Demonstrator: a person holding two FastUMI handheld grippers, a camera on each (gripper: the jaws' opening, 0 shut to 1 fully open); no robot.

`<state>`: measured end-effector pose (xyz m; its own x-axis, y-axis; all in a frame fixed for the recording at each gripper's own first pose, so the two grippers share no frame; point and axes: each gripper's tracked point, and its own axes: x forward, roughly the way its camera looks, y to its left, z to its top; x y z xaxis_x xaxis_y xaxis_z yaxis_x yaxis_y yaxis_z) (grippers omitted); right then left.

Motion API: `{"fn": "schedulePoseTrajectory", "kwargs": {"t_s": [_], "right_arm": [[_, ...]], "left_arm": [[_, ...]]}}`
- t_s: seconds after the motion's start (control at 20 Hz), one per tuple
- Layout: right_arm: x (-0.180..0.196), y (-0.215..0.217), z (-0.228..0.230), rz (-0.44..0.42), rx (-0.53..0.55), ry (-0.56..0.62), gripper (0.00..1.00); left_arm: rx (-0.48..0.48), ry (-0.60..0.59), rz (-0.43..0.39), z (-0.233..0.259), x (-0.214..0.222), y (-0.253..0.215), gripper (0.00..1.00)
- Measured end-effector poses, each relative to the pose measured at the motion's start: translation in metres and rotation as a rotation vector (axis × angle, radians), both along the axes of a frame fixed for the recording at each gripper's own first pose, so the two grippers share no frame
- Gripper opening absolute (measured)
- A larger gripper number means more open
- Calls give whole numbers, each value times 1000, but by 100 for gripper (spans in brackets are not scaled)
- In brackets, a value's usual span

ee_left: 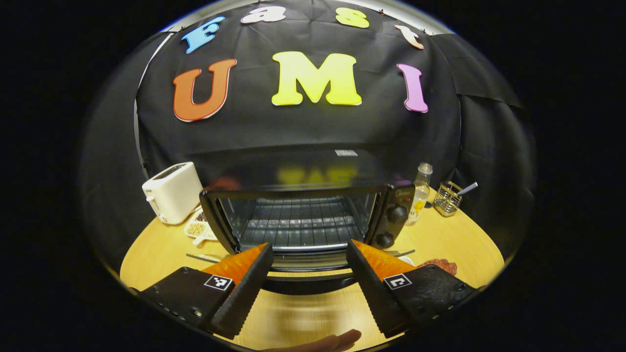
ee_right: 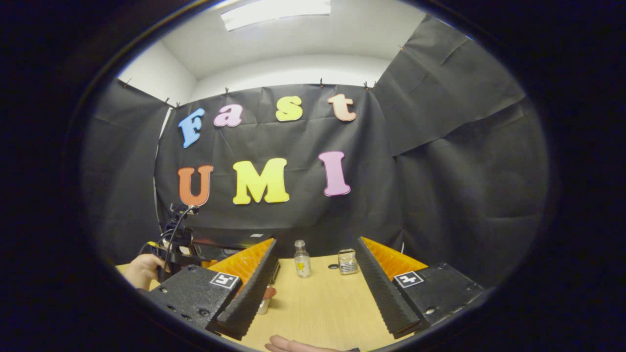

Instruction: Open the electric oven with the left hand, put the food in, and close the electric oven.

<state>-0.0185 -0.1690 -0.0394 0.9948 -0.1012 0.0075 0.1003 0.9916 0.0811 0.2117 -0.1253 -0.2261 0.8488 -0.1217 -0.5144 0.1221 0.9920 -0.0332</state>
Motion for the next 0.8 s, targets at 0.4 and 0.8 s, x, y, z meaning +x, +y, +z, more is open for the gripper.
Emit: {"fn": "schedulePoseTrajectory", "kwargs": {"t_s": [0.4, 0.8], "right_arm": [[-4, 2, -2, -14, -11, 10, 100], [4, -1, -22, -23, -13, 51, 100]], "left_arm": [[32, 94, 21, -51, -31, 8, 96], [26, 156, 44, -87, -56, 8, 96]]}}
